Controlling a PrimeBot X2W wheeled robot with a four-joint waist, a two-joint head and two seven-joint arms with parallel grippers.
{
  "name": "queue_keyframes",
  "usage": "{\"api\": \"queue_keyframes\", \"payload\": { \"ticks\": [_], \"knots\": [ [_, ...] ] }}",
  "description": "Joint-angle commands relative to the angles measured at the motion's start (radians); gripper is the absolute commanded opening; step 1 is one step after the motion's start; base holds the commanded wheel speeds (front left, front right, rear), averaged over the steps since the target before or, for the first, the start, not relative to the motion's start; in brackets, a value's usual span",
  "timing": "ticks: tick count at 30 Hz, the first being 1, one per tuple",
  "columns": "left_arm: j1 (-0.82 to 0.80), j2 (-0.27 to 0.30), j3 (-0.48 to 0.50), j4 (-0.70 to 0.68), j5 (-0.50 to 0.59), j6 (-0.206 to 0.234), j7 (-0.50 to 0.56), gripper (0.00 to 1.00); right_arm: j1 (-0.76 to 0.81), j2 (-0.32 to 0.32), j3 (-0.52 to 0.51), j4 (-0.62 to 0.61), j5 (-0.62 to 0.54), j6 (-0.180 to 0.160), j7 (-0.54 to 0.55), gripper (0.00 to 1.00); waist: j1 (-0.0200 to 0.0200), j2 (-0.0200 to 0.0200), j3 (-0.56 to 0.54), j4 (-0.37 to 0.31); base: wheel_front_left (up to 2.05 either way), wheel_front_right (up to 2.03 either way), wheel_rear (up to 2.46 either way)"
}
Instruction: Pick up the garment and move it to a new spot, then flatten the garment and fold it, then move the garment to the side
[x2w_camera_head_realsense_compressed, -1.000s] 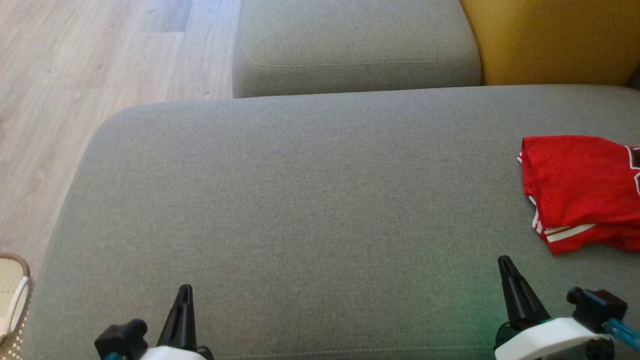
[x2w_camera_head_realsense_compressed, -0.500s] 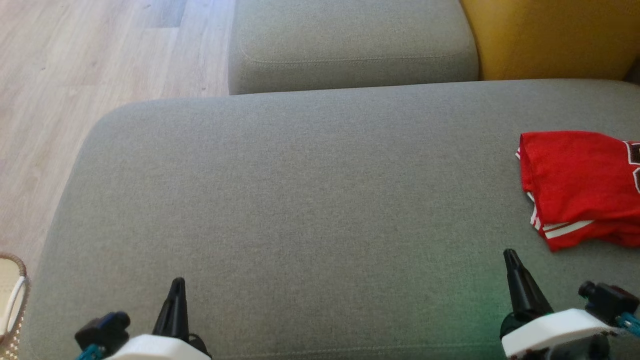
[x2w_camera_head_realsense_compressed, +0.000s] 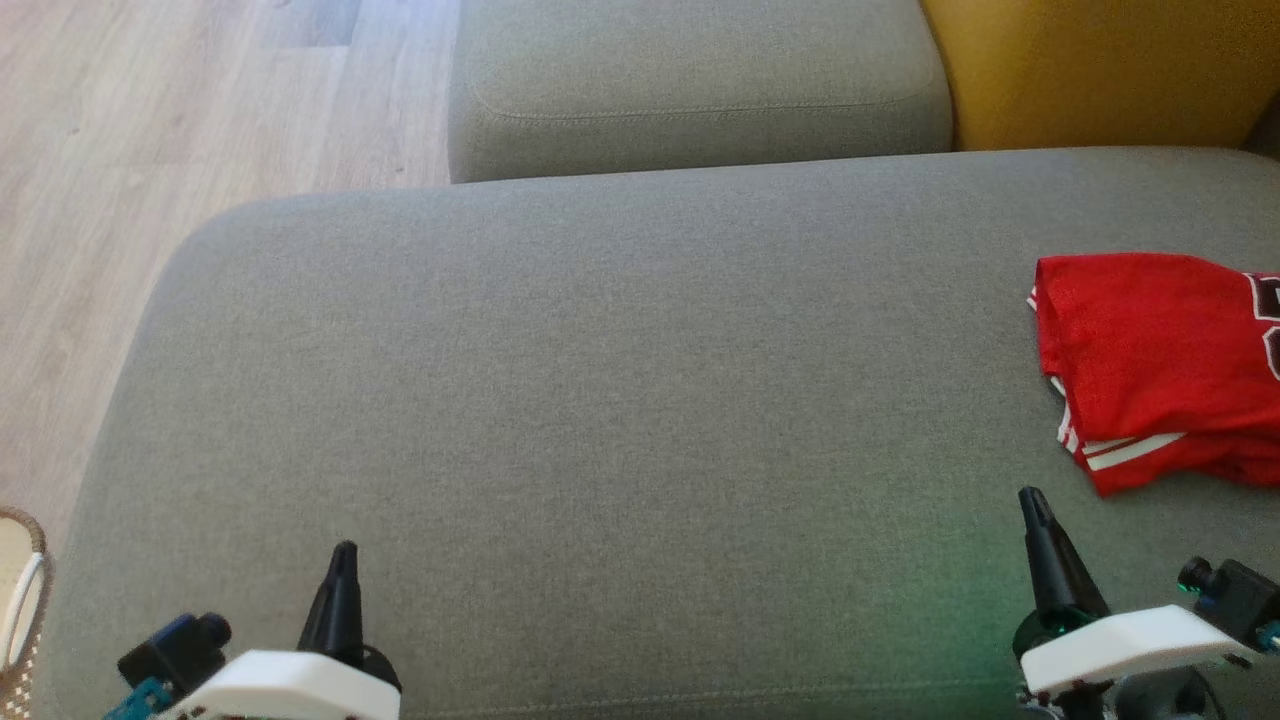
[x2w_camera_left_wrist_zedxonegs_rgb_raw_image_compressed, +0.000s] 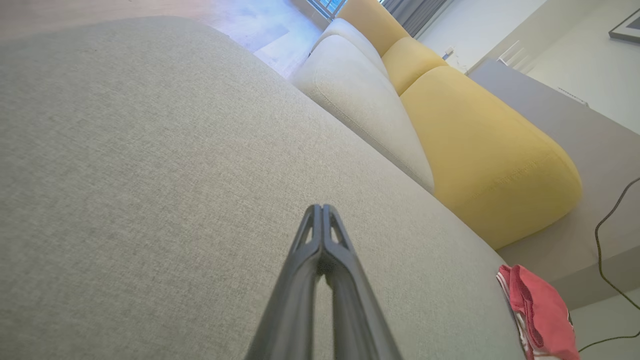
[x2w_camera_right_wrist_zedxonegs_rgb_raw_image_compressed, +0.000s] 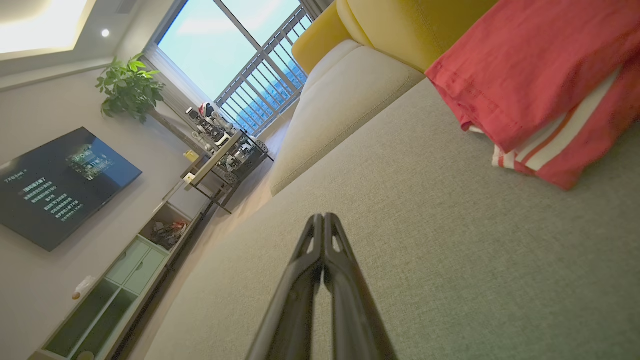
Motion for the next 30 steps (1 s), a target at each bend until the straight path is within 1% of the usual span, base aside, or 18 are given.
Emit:
{"api": "queue_keyframes", "payload": {
  "ticks": [1, 2, 3, 30],
  "knots": [
    [-0.06, 0.016, 0.028, -0.028, -0.024, -0.008, 0.006, 0.0, -0.058, -0.007, 0.002, -0.029, 0.026, 0.0, 0.005, 0.0, 0.0, 0.0, 0.001, -0.001, 0.0, 0.0, 0.0],
    [-0.065, 0.017, 0.032, -0.025, -0.049, -0.012, 0.011, 0.0, -0.061, -0.007, 0.0, -0.028, 0.049, 0.0, 0.011, 0.0, 0.0, 0.0, 0.002, -0.002, 0.0, 0.0, 0.0],
    [-0.065, 0.017, 0.032, -0.025, -0.049, -0.012, 0.011, 0.0, -0.061, -0.007, 0.0, -0.028, 0.049, 0.0, 0.011, 0.0, 0.0, 0.0, 0.002, -0.002, 0.0, 0.0, 0.0],
    [-0.135, 0.019, 0.096, 0.009, -0.382, -0.059, 0.088, 0.0, -0.106, -0.009, -0.016, -0.017, 0.37, 0.0, 0.089, 0.0, 0.0, 0.0, 0.024, -0.018, 0.0, 0.0, 0.0]
  ]
}}
